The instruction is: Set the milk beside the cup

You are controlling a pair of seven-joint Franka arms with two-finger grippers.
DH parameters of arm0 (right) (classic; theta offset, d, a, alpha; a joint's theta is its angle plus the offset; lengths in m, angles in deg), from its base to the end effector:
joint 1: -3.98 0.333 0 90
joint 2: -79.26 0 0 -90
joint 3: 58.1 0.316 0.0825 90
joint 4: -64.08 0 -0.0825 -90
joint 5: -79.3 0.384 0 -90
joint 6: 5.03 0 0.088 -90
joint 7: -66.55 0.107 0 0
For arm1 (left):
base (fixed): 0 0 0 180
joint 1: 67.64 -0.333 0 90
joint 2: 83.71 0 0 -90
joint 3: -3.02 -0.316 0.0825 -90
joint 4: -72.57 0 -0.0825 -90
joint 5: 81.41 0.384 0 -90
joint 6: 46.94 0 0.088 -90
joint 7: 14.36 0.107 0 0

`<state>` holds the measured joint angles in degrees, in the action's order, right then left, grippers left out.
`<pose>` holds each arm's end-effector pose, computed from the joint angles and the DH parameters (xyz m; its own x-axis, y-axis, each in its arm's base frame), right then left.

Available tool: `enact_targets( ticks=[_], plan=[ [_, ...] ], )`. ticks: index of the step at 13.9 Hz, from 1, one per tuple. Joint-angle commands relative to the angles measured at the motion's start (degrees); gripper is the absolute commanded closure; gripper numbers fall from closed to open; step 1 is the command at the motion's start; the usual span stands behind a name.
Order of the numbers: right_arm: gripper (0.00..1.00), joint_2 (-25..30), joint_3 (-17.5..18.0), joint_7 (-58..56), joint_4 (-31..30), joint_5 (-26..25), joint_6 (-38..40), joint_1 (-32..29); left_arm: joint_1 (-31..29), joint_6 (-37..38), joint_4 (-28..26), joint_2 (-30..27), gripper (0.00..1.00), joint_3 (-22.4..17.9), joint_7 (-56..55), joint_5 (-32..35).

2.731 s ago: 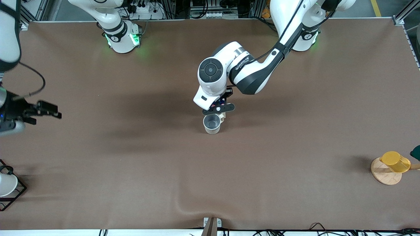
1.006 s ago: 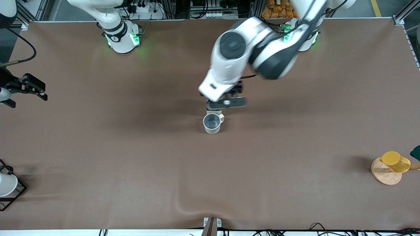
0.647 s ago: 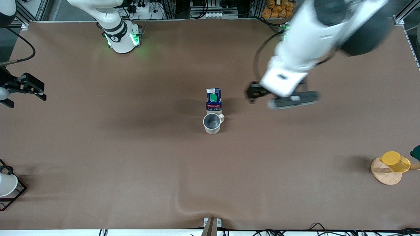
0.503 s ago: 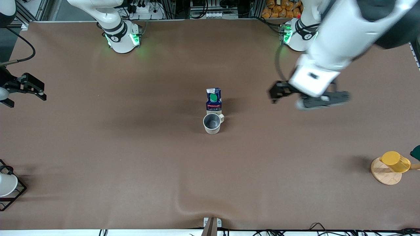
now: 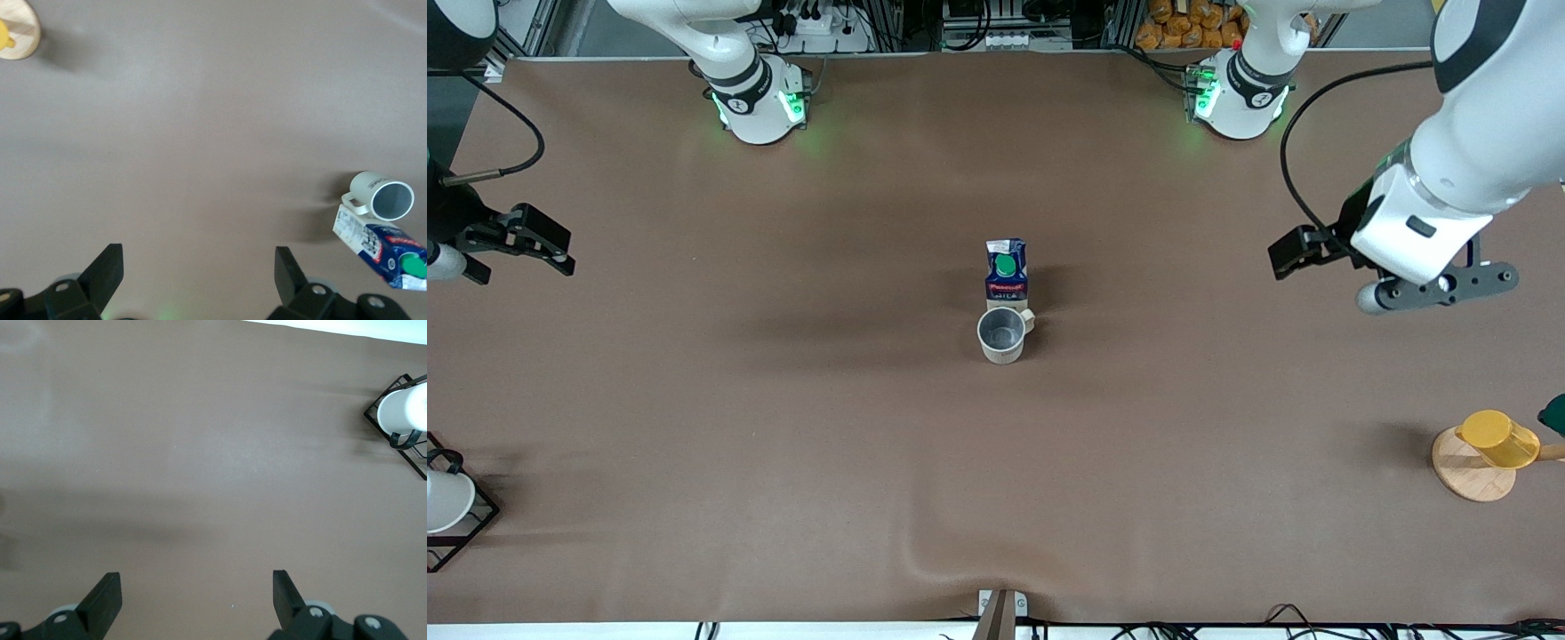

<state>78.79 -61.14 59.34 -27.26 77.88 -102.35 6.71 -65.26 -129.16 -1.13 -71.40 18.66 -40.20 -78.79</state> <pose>0.5693 -0.0053 0.6206 0.9881 0.1233 0.0921 0.1203 -0.9920 0.0371 0.5820 -0.1622 0.6246 0.9877 0.1453 -0.0579 0.1447 -0.9894 -0.0148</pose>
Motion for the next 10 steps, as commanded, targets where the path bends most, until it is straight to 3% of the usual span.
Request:
enact_targets(
  ticks=[1,7,10],
  plan=[
    [0.00,0.4,-0.3,1.3,0.5,-1.4,0.9,0.1,-1.4,1.5,-1.9,-3.8,0.00,0.2,3.8,1.3],
    [0.00,0.4,-0.6,1.7,0.5,-1.5,1.8,-0.4,-6.5,3.8,-4.9,-8.1,0.00,0.4,10.5,0.1],
    [0.00,0.4,-0.6,1.7,0.4,-1.5,1.8,-0.4,-5.7,2.9,-10.0,-12.5,0.00,-3.6,15.5,-0.2]
  ],
)
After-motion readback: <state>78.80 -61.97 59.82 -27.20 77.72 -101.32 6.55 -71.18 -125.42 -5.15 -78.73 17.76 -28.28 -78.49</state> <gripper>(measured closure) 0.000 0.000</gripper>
